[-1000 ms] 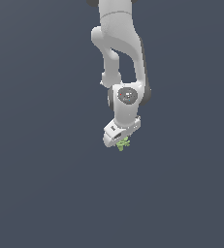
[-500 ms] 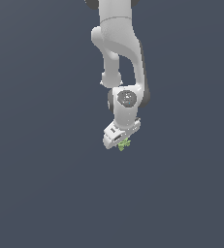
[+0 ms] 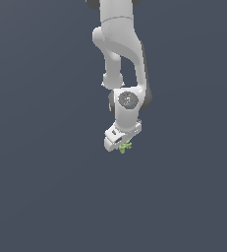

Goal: Pick up the object and move it to a goal position.

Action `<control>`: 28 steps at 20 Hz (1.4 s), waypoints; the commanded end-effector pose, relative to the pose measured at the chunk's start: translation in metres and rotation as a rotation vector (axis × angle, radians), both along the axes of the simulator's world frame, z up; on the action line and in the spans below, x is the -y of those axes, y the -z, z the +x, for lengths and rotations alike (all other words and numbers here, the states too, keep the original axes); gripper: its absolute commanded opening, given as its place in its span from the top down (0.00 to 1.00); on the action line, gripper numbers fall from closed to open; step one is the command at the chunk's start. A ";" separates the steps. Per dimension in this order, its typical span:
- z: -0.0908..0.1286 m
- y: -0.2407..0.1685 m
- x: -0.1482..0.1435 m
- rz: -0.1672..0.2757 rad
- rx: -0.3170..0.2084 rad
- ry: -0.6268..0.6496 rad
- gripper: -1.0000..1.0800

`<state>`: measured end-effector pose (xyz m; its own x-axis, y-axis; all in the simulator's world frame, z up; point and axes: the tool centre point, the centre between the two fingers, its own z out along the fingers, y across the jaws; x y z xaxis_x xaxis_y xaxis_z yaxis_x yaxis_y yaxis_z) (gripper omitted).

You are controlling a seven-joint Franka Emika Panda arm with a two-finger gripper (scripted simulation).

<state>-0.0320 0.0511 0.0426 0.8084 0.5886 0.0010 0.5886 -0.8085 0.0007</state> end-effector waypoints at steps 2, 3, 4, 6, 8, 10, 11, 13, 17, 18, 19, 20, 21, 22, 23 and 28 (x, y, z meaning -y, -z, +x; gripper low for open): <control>0.005 -0.002 0.010 0.000 0.000 0.001 1.00; 0.007 -0.003 0.014 0.000 0.000 0.001 1.00; 0.010 -0.004 0.019 0.000 0.000 0.001 1.00; 0.016 -0.006 0.031 0.000 0.000 0.001 1.00; 0.023 -0.008 0.044 0.000 0.000 0.001 1.00; 0.031 -0.011 0.059 0.000 0.000 0.001 1.00; 0.035 -0.013 0.068 0.000 0.000 0.001 1.00; 0.044 -0.016 0.085 0.000 0.000 0.001 1.00; 0.063 -0.023 0.120 0.001 0.000 0.001 1.00; 0.068 -0.025 0.129 0.001 0.000 0.001 1.00; 0.073 -0.026 0.138 0.001 0.000 0.001 1.00; 0.077 -0.028 0.146 0.001 0.000 0.001 1.00; 0.082 -0.029 0.154 0.001 0.000 0.001 1.00; 0.086 -0.031 0.162 0.001 0.000 0.001 1.00; 0.090 -0.032 0.169 0.001 0.000 0.001 1.00; 0.109 -0.038 0.202 0.001 -0.001 0.000 1.00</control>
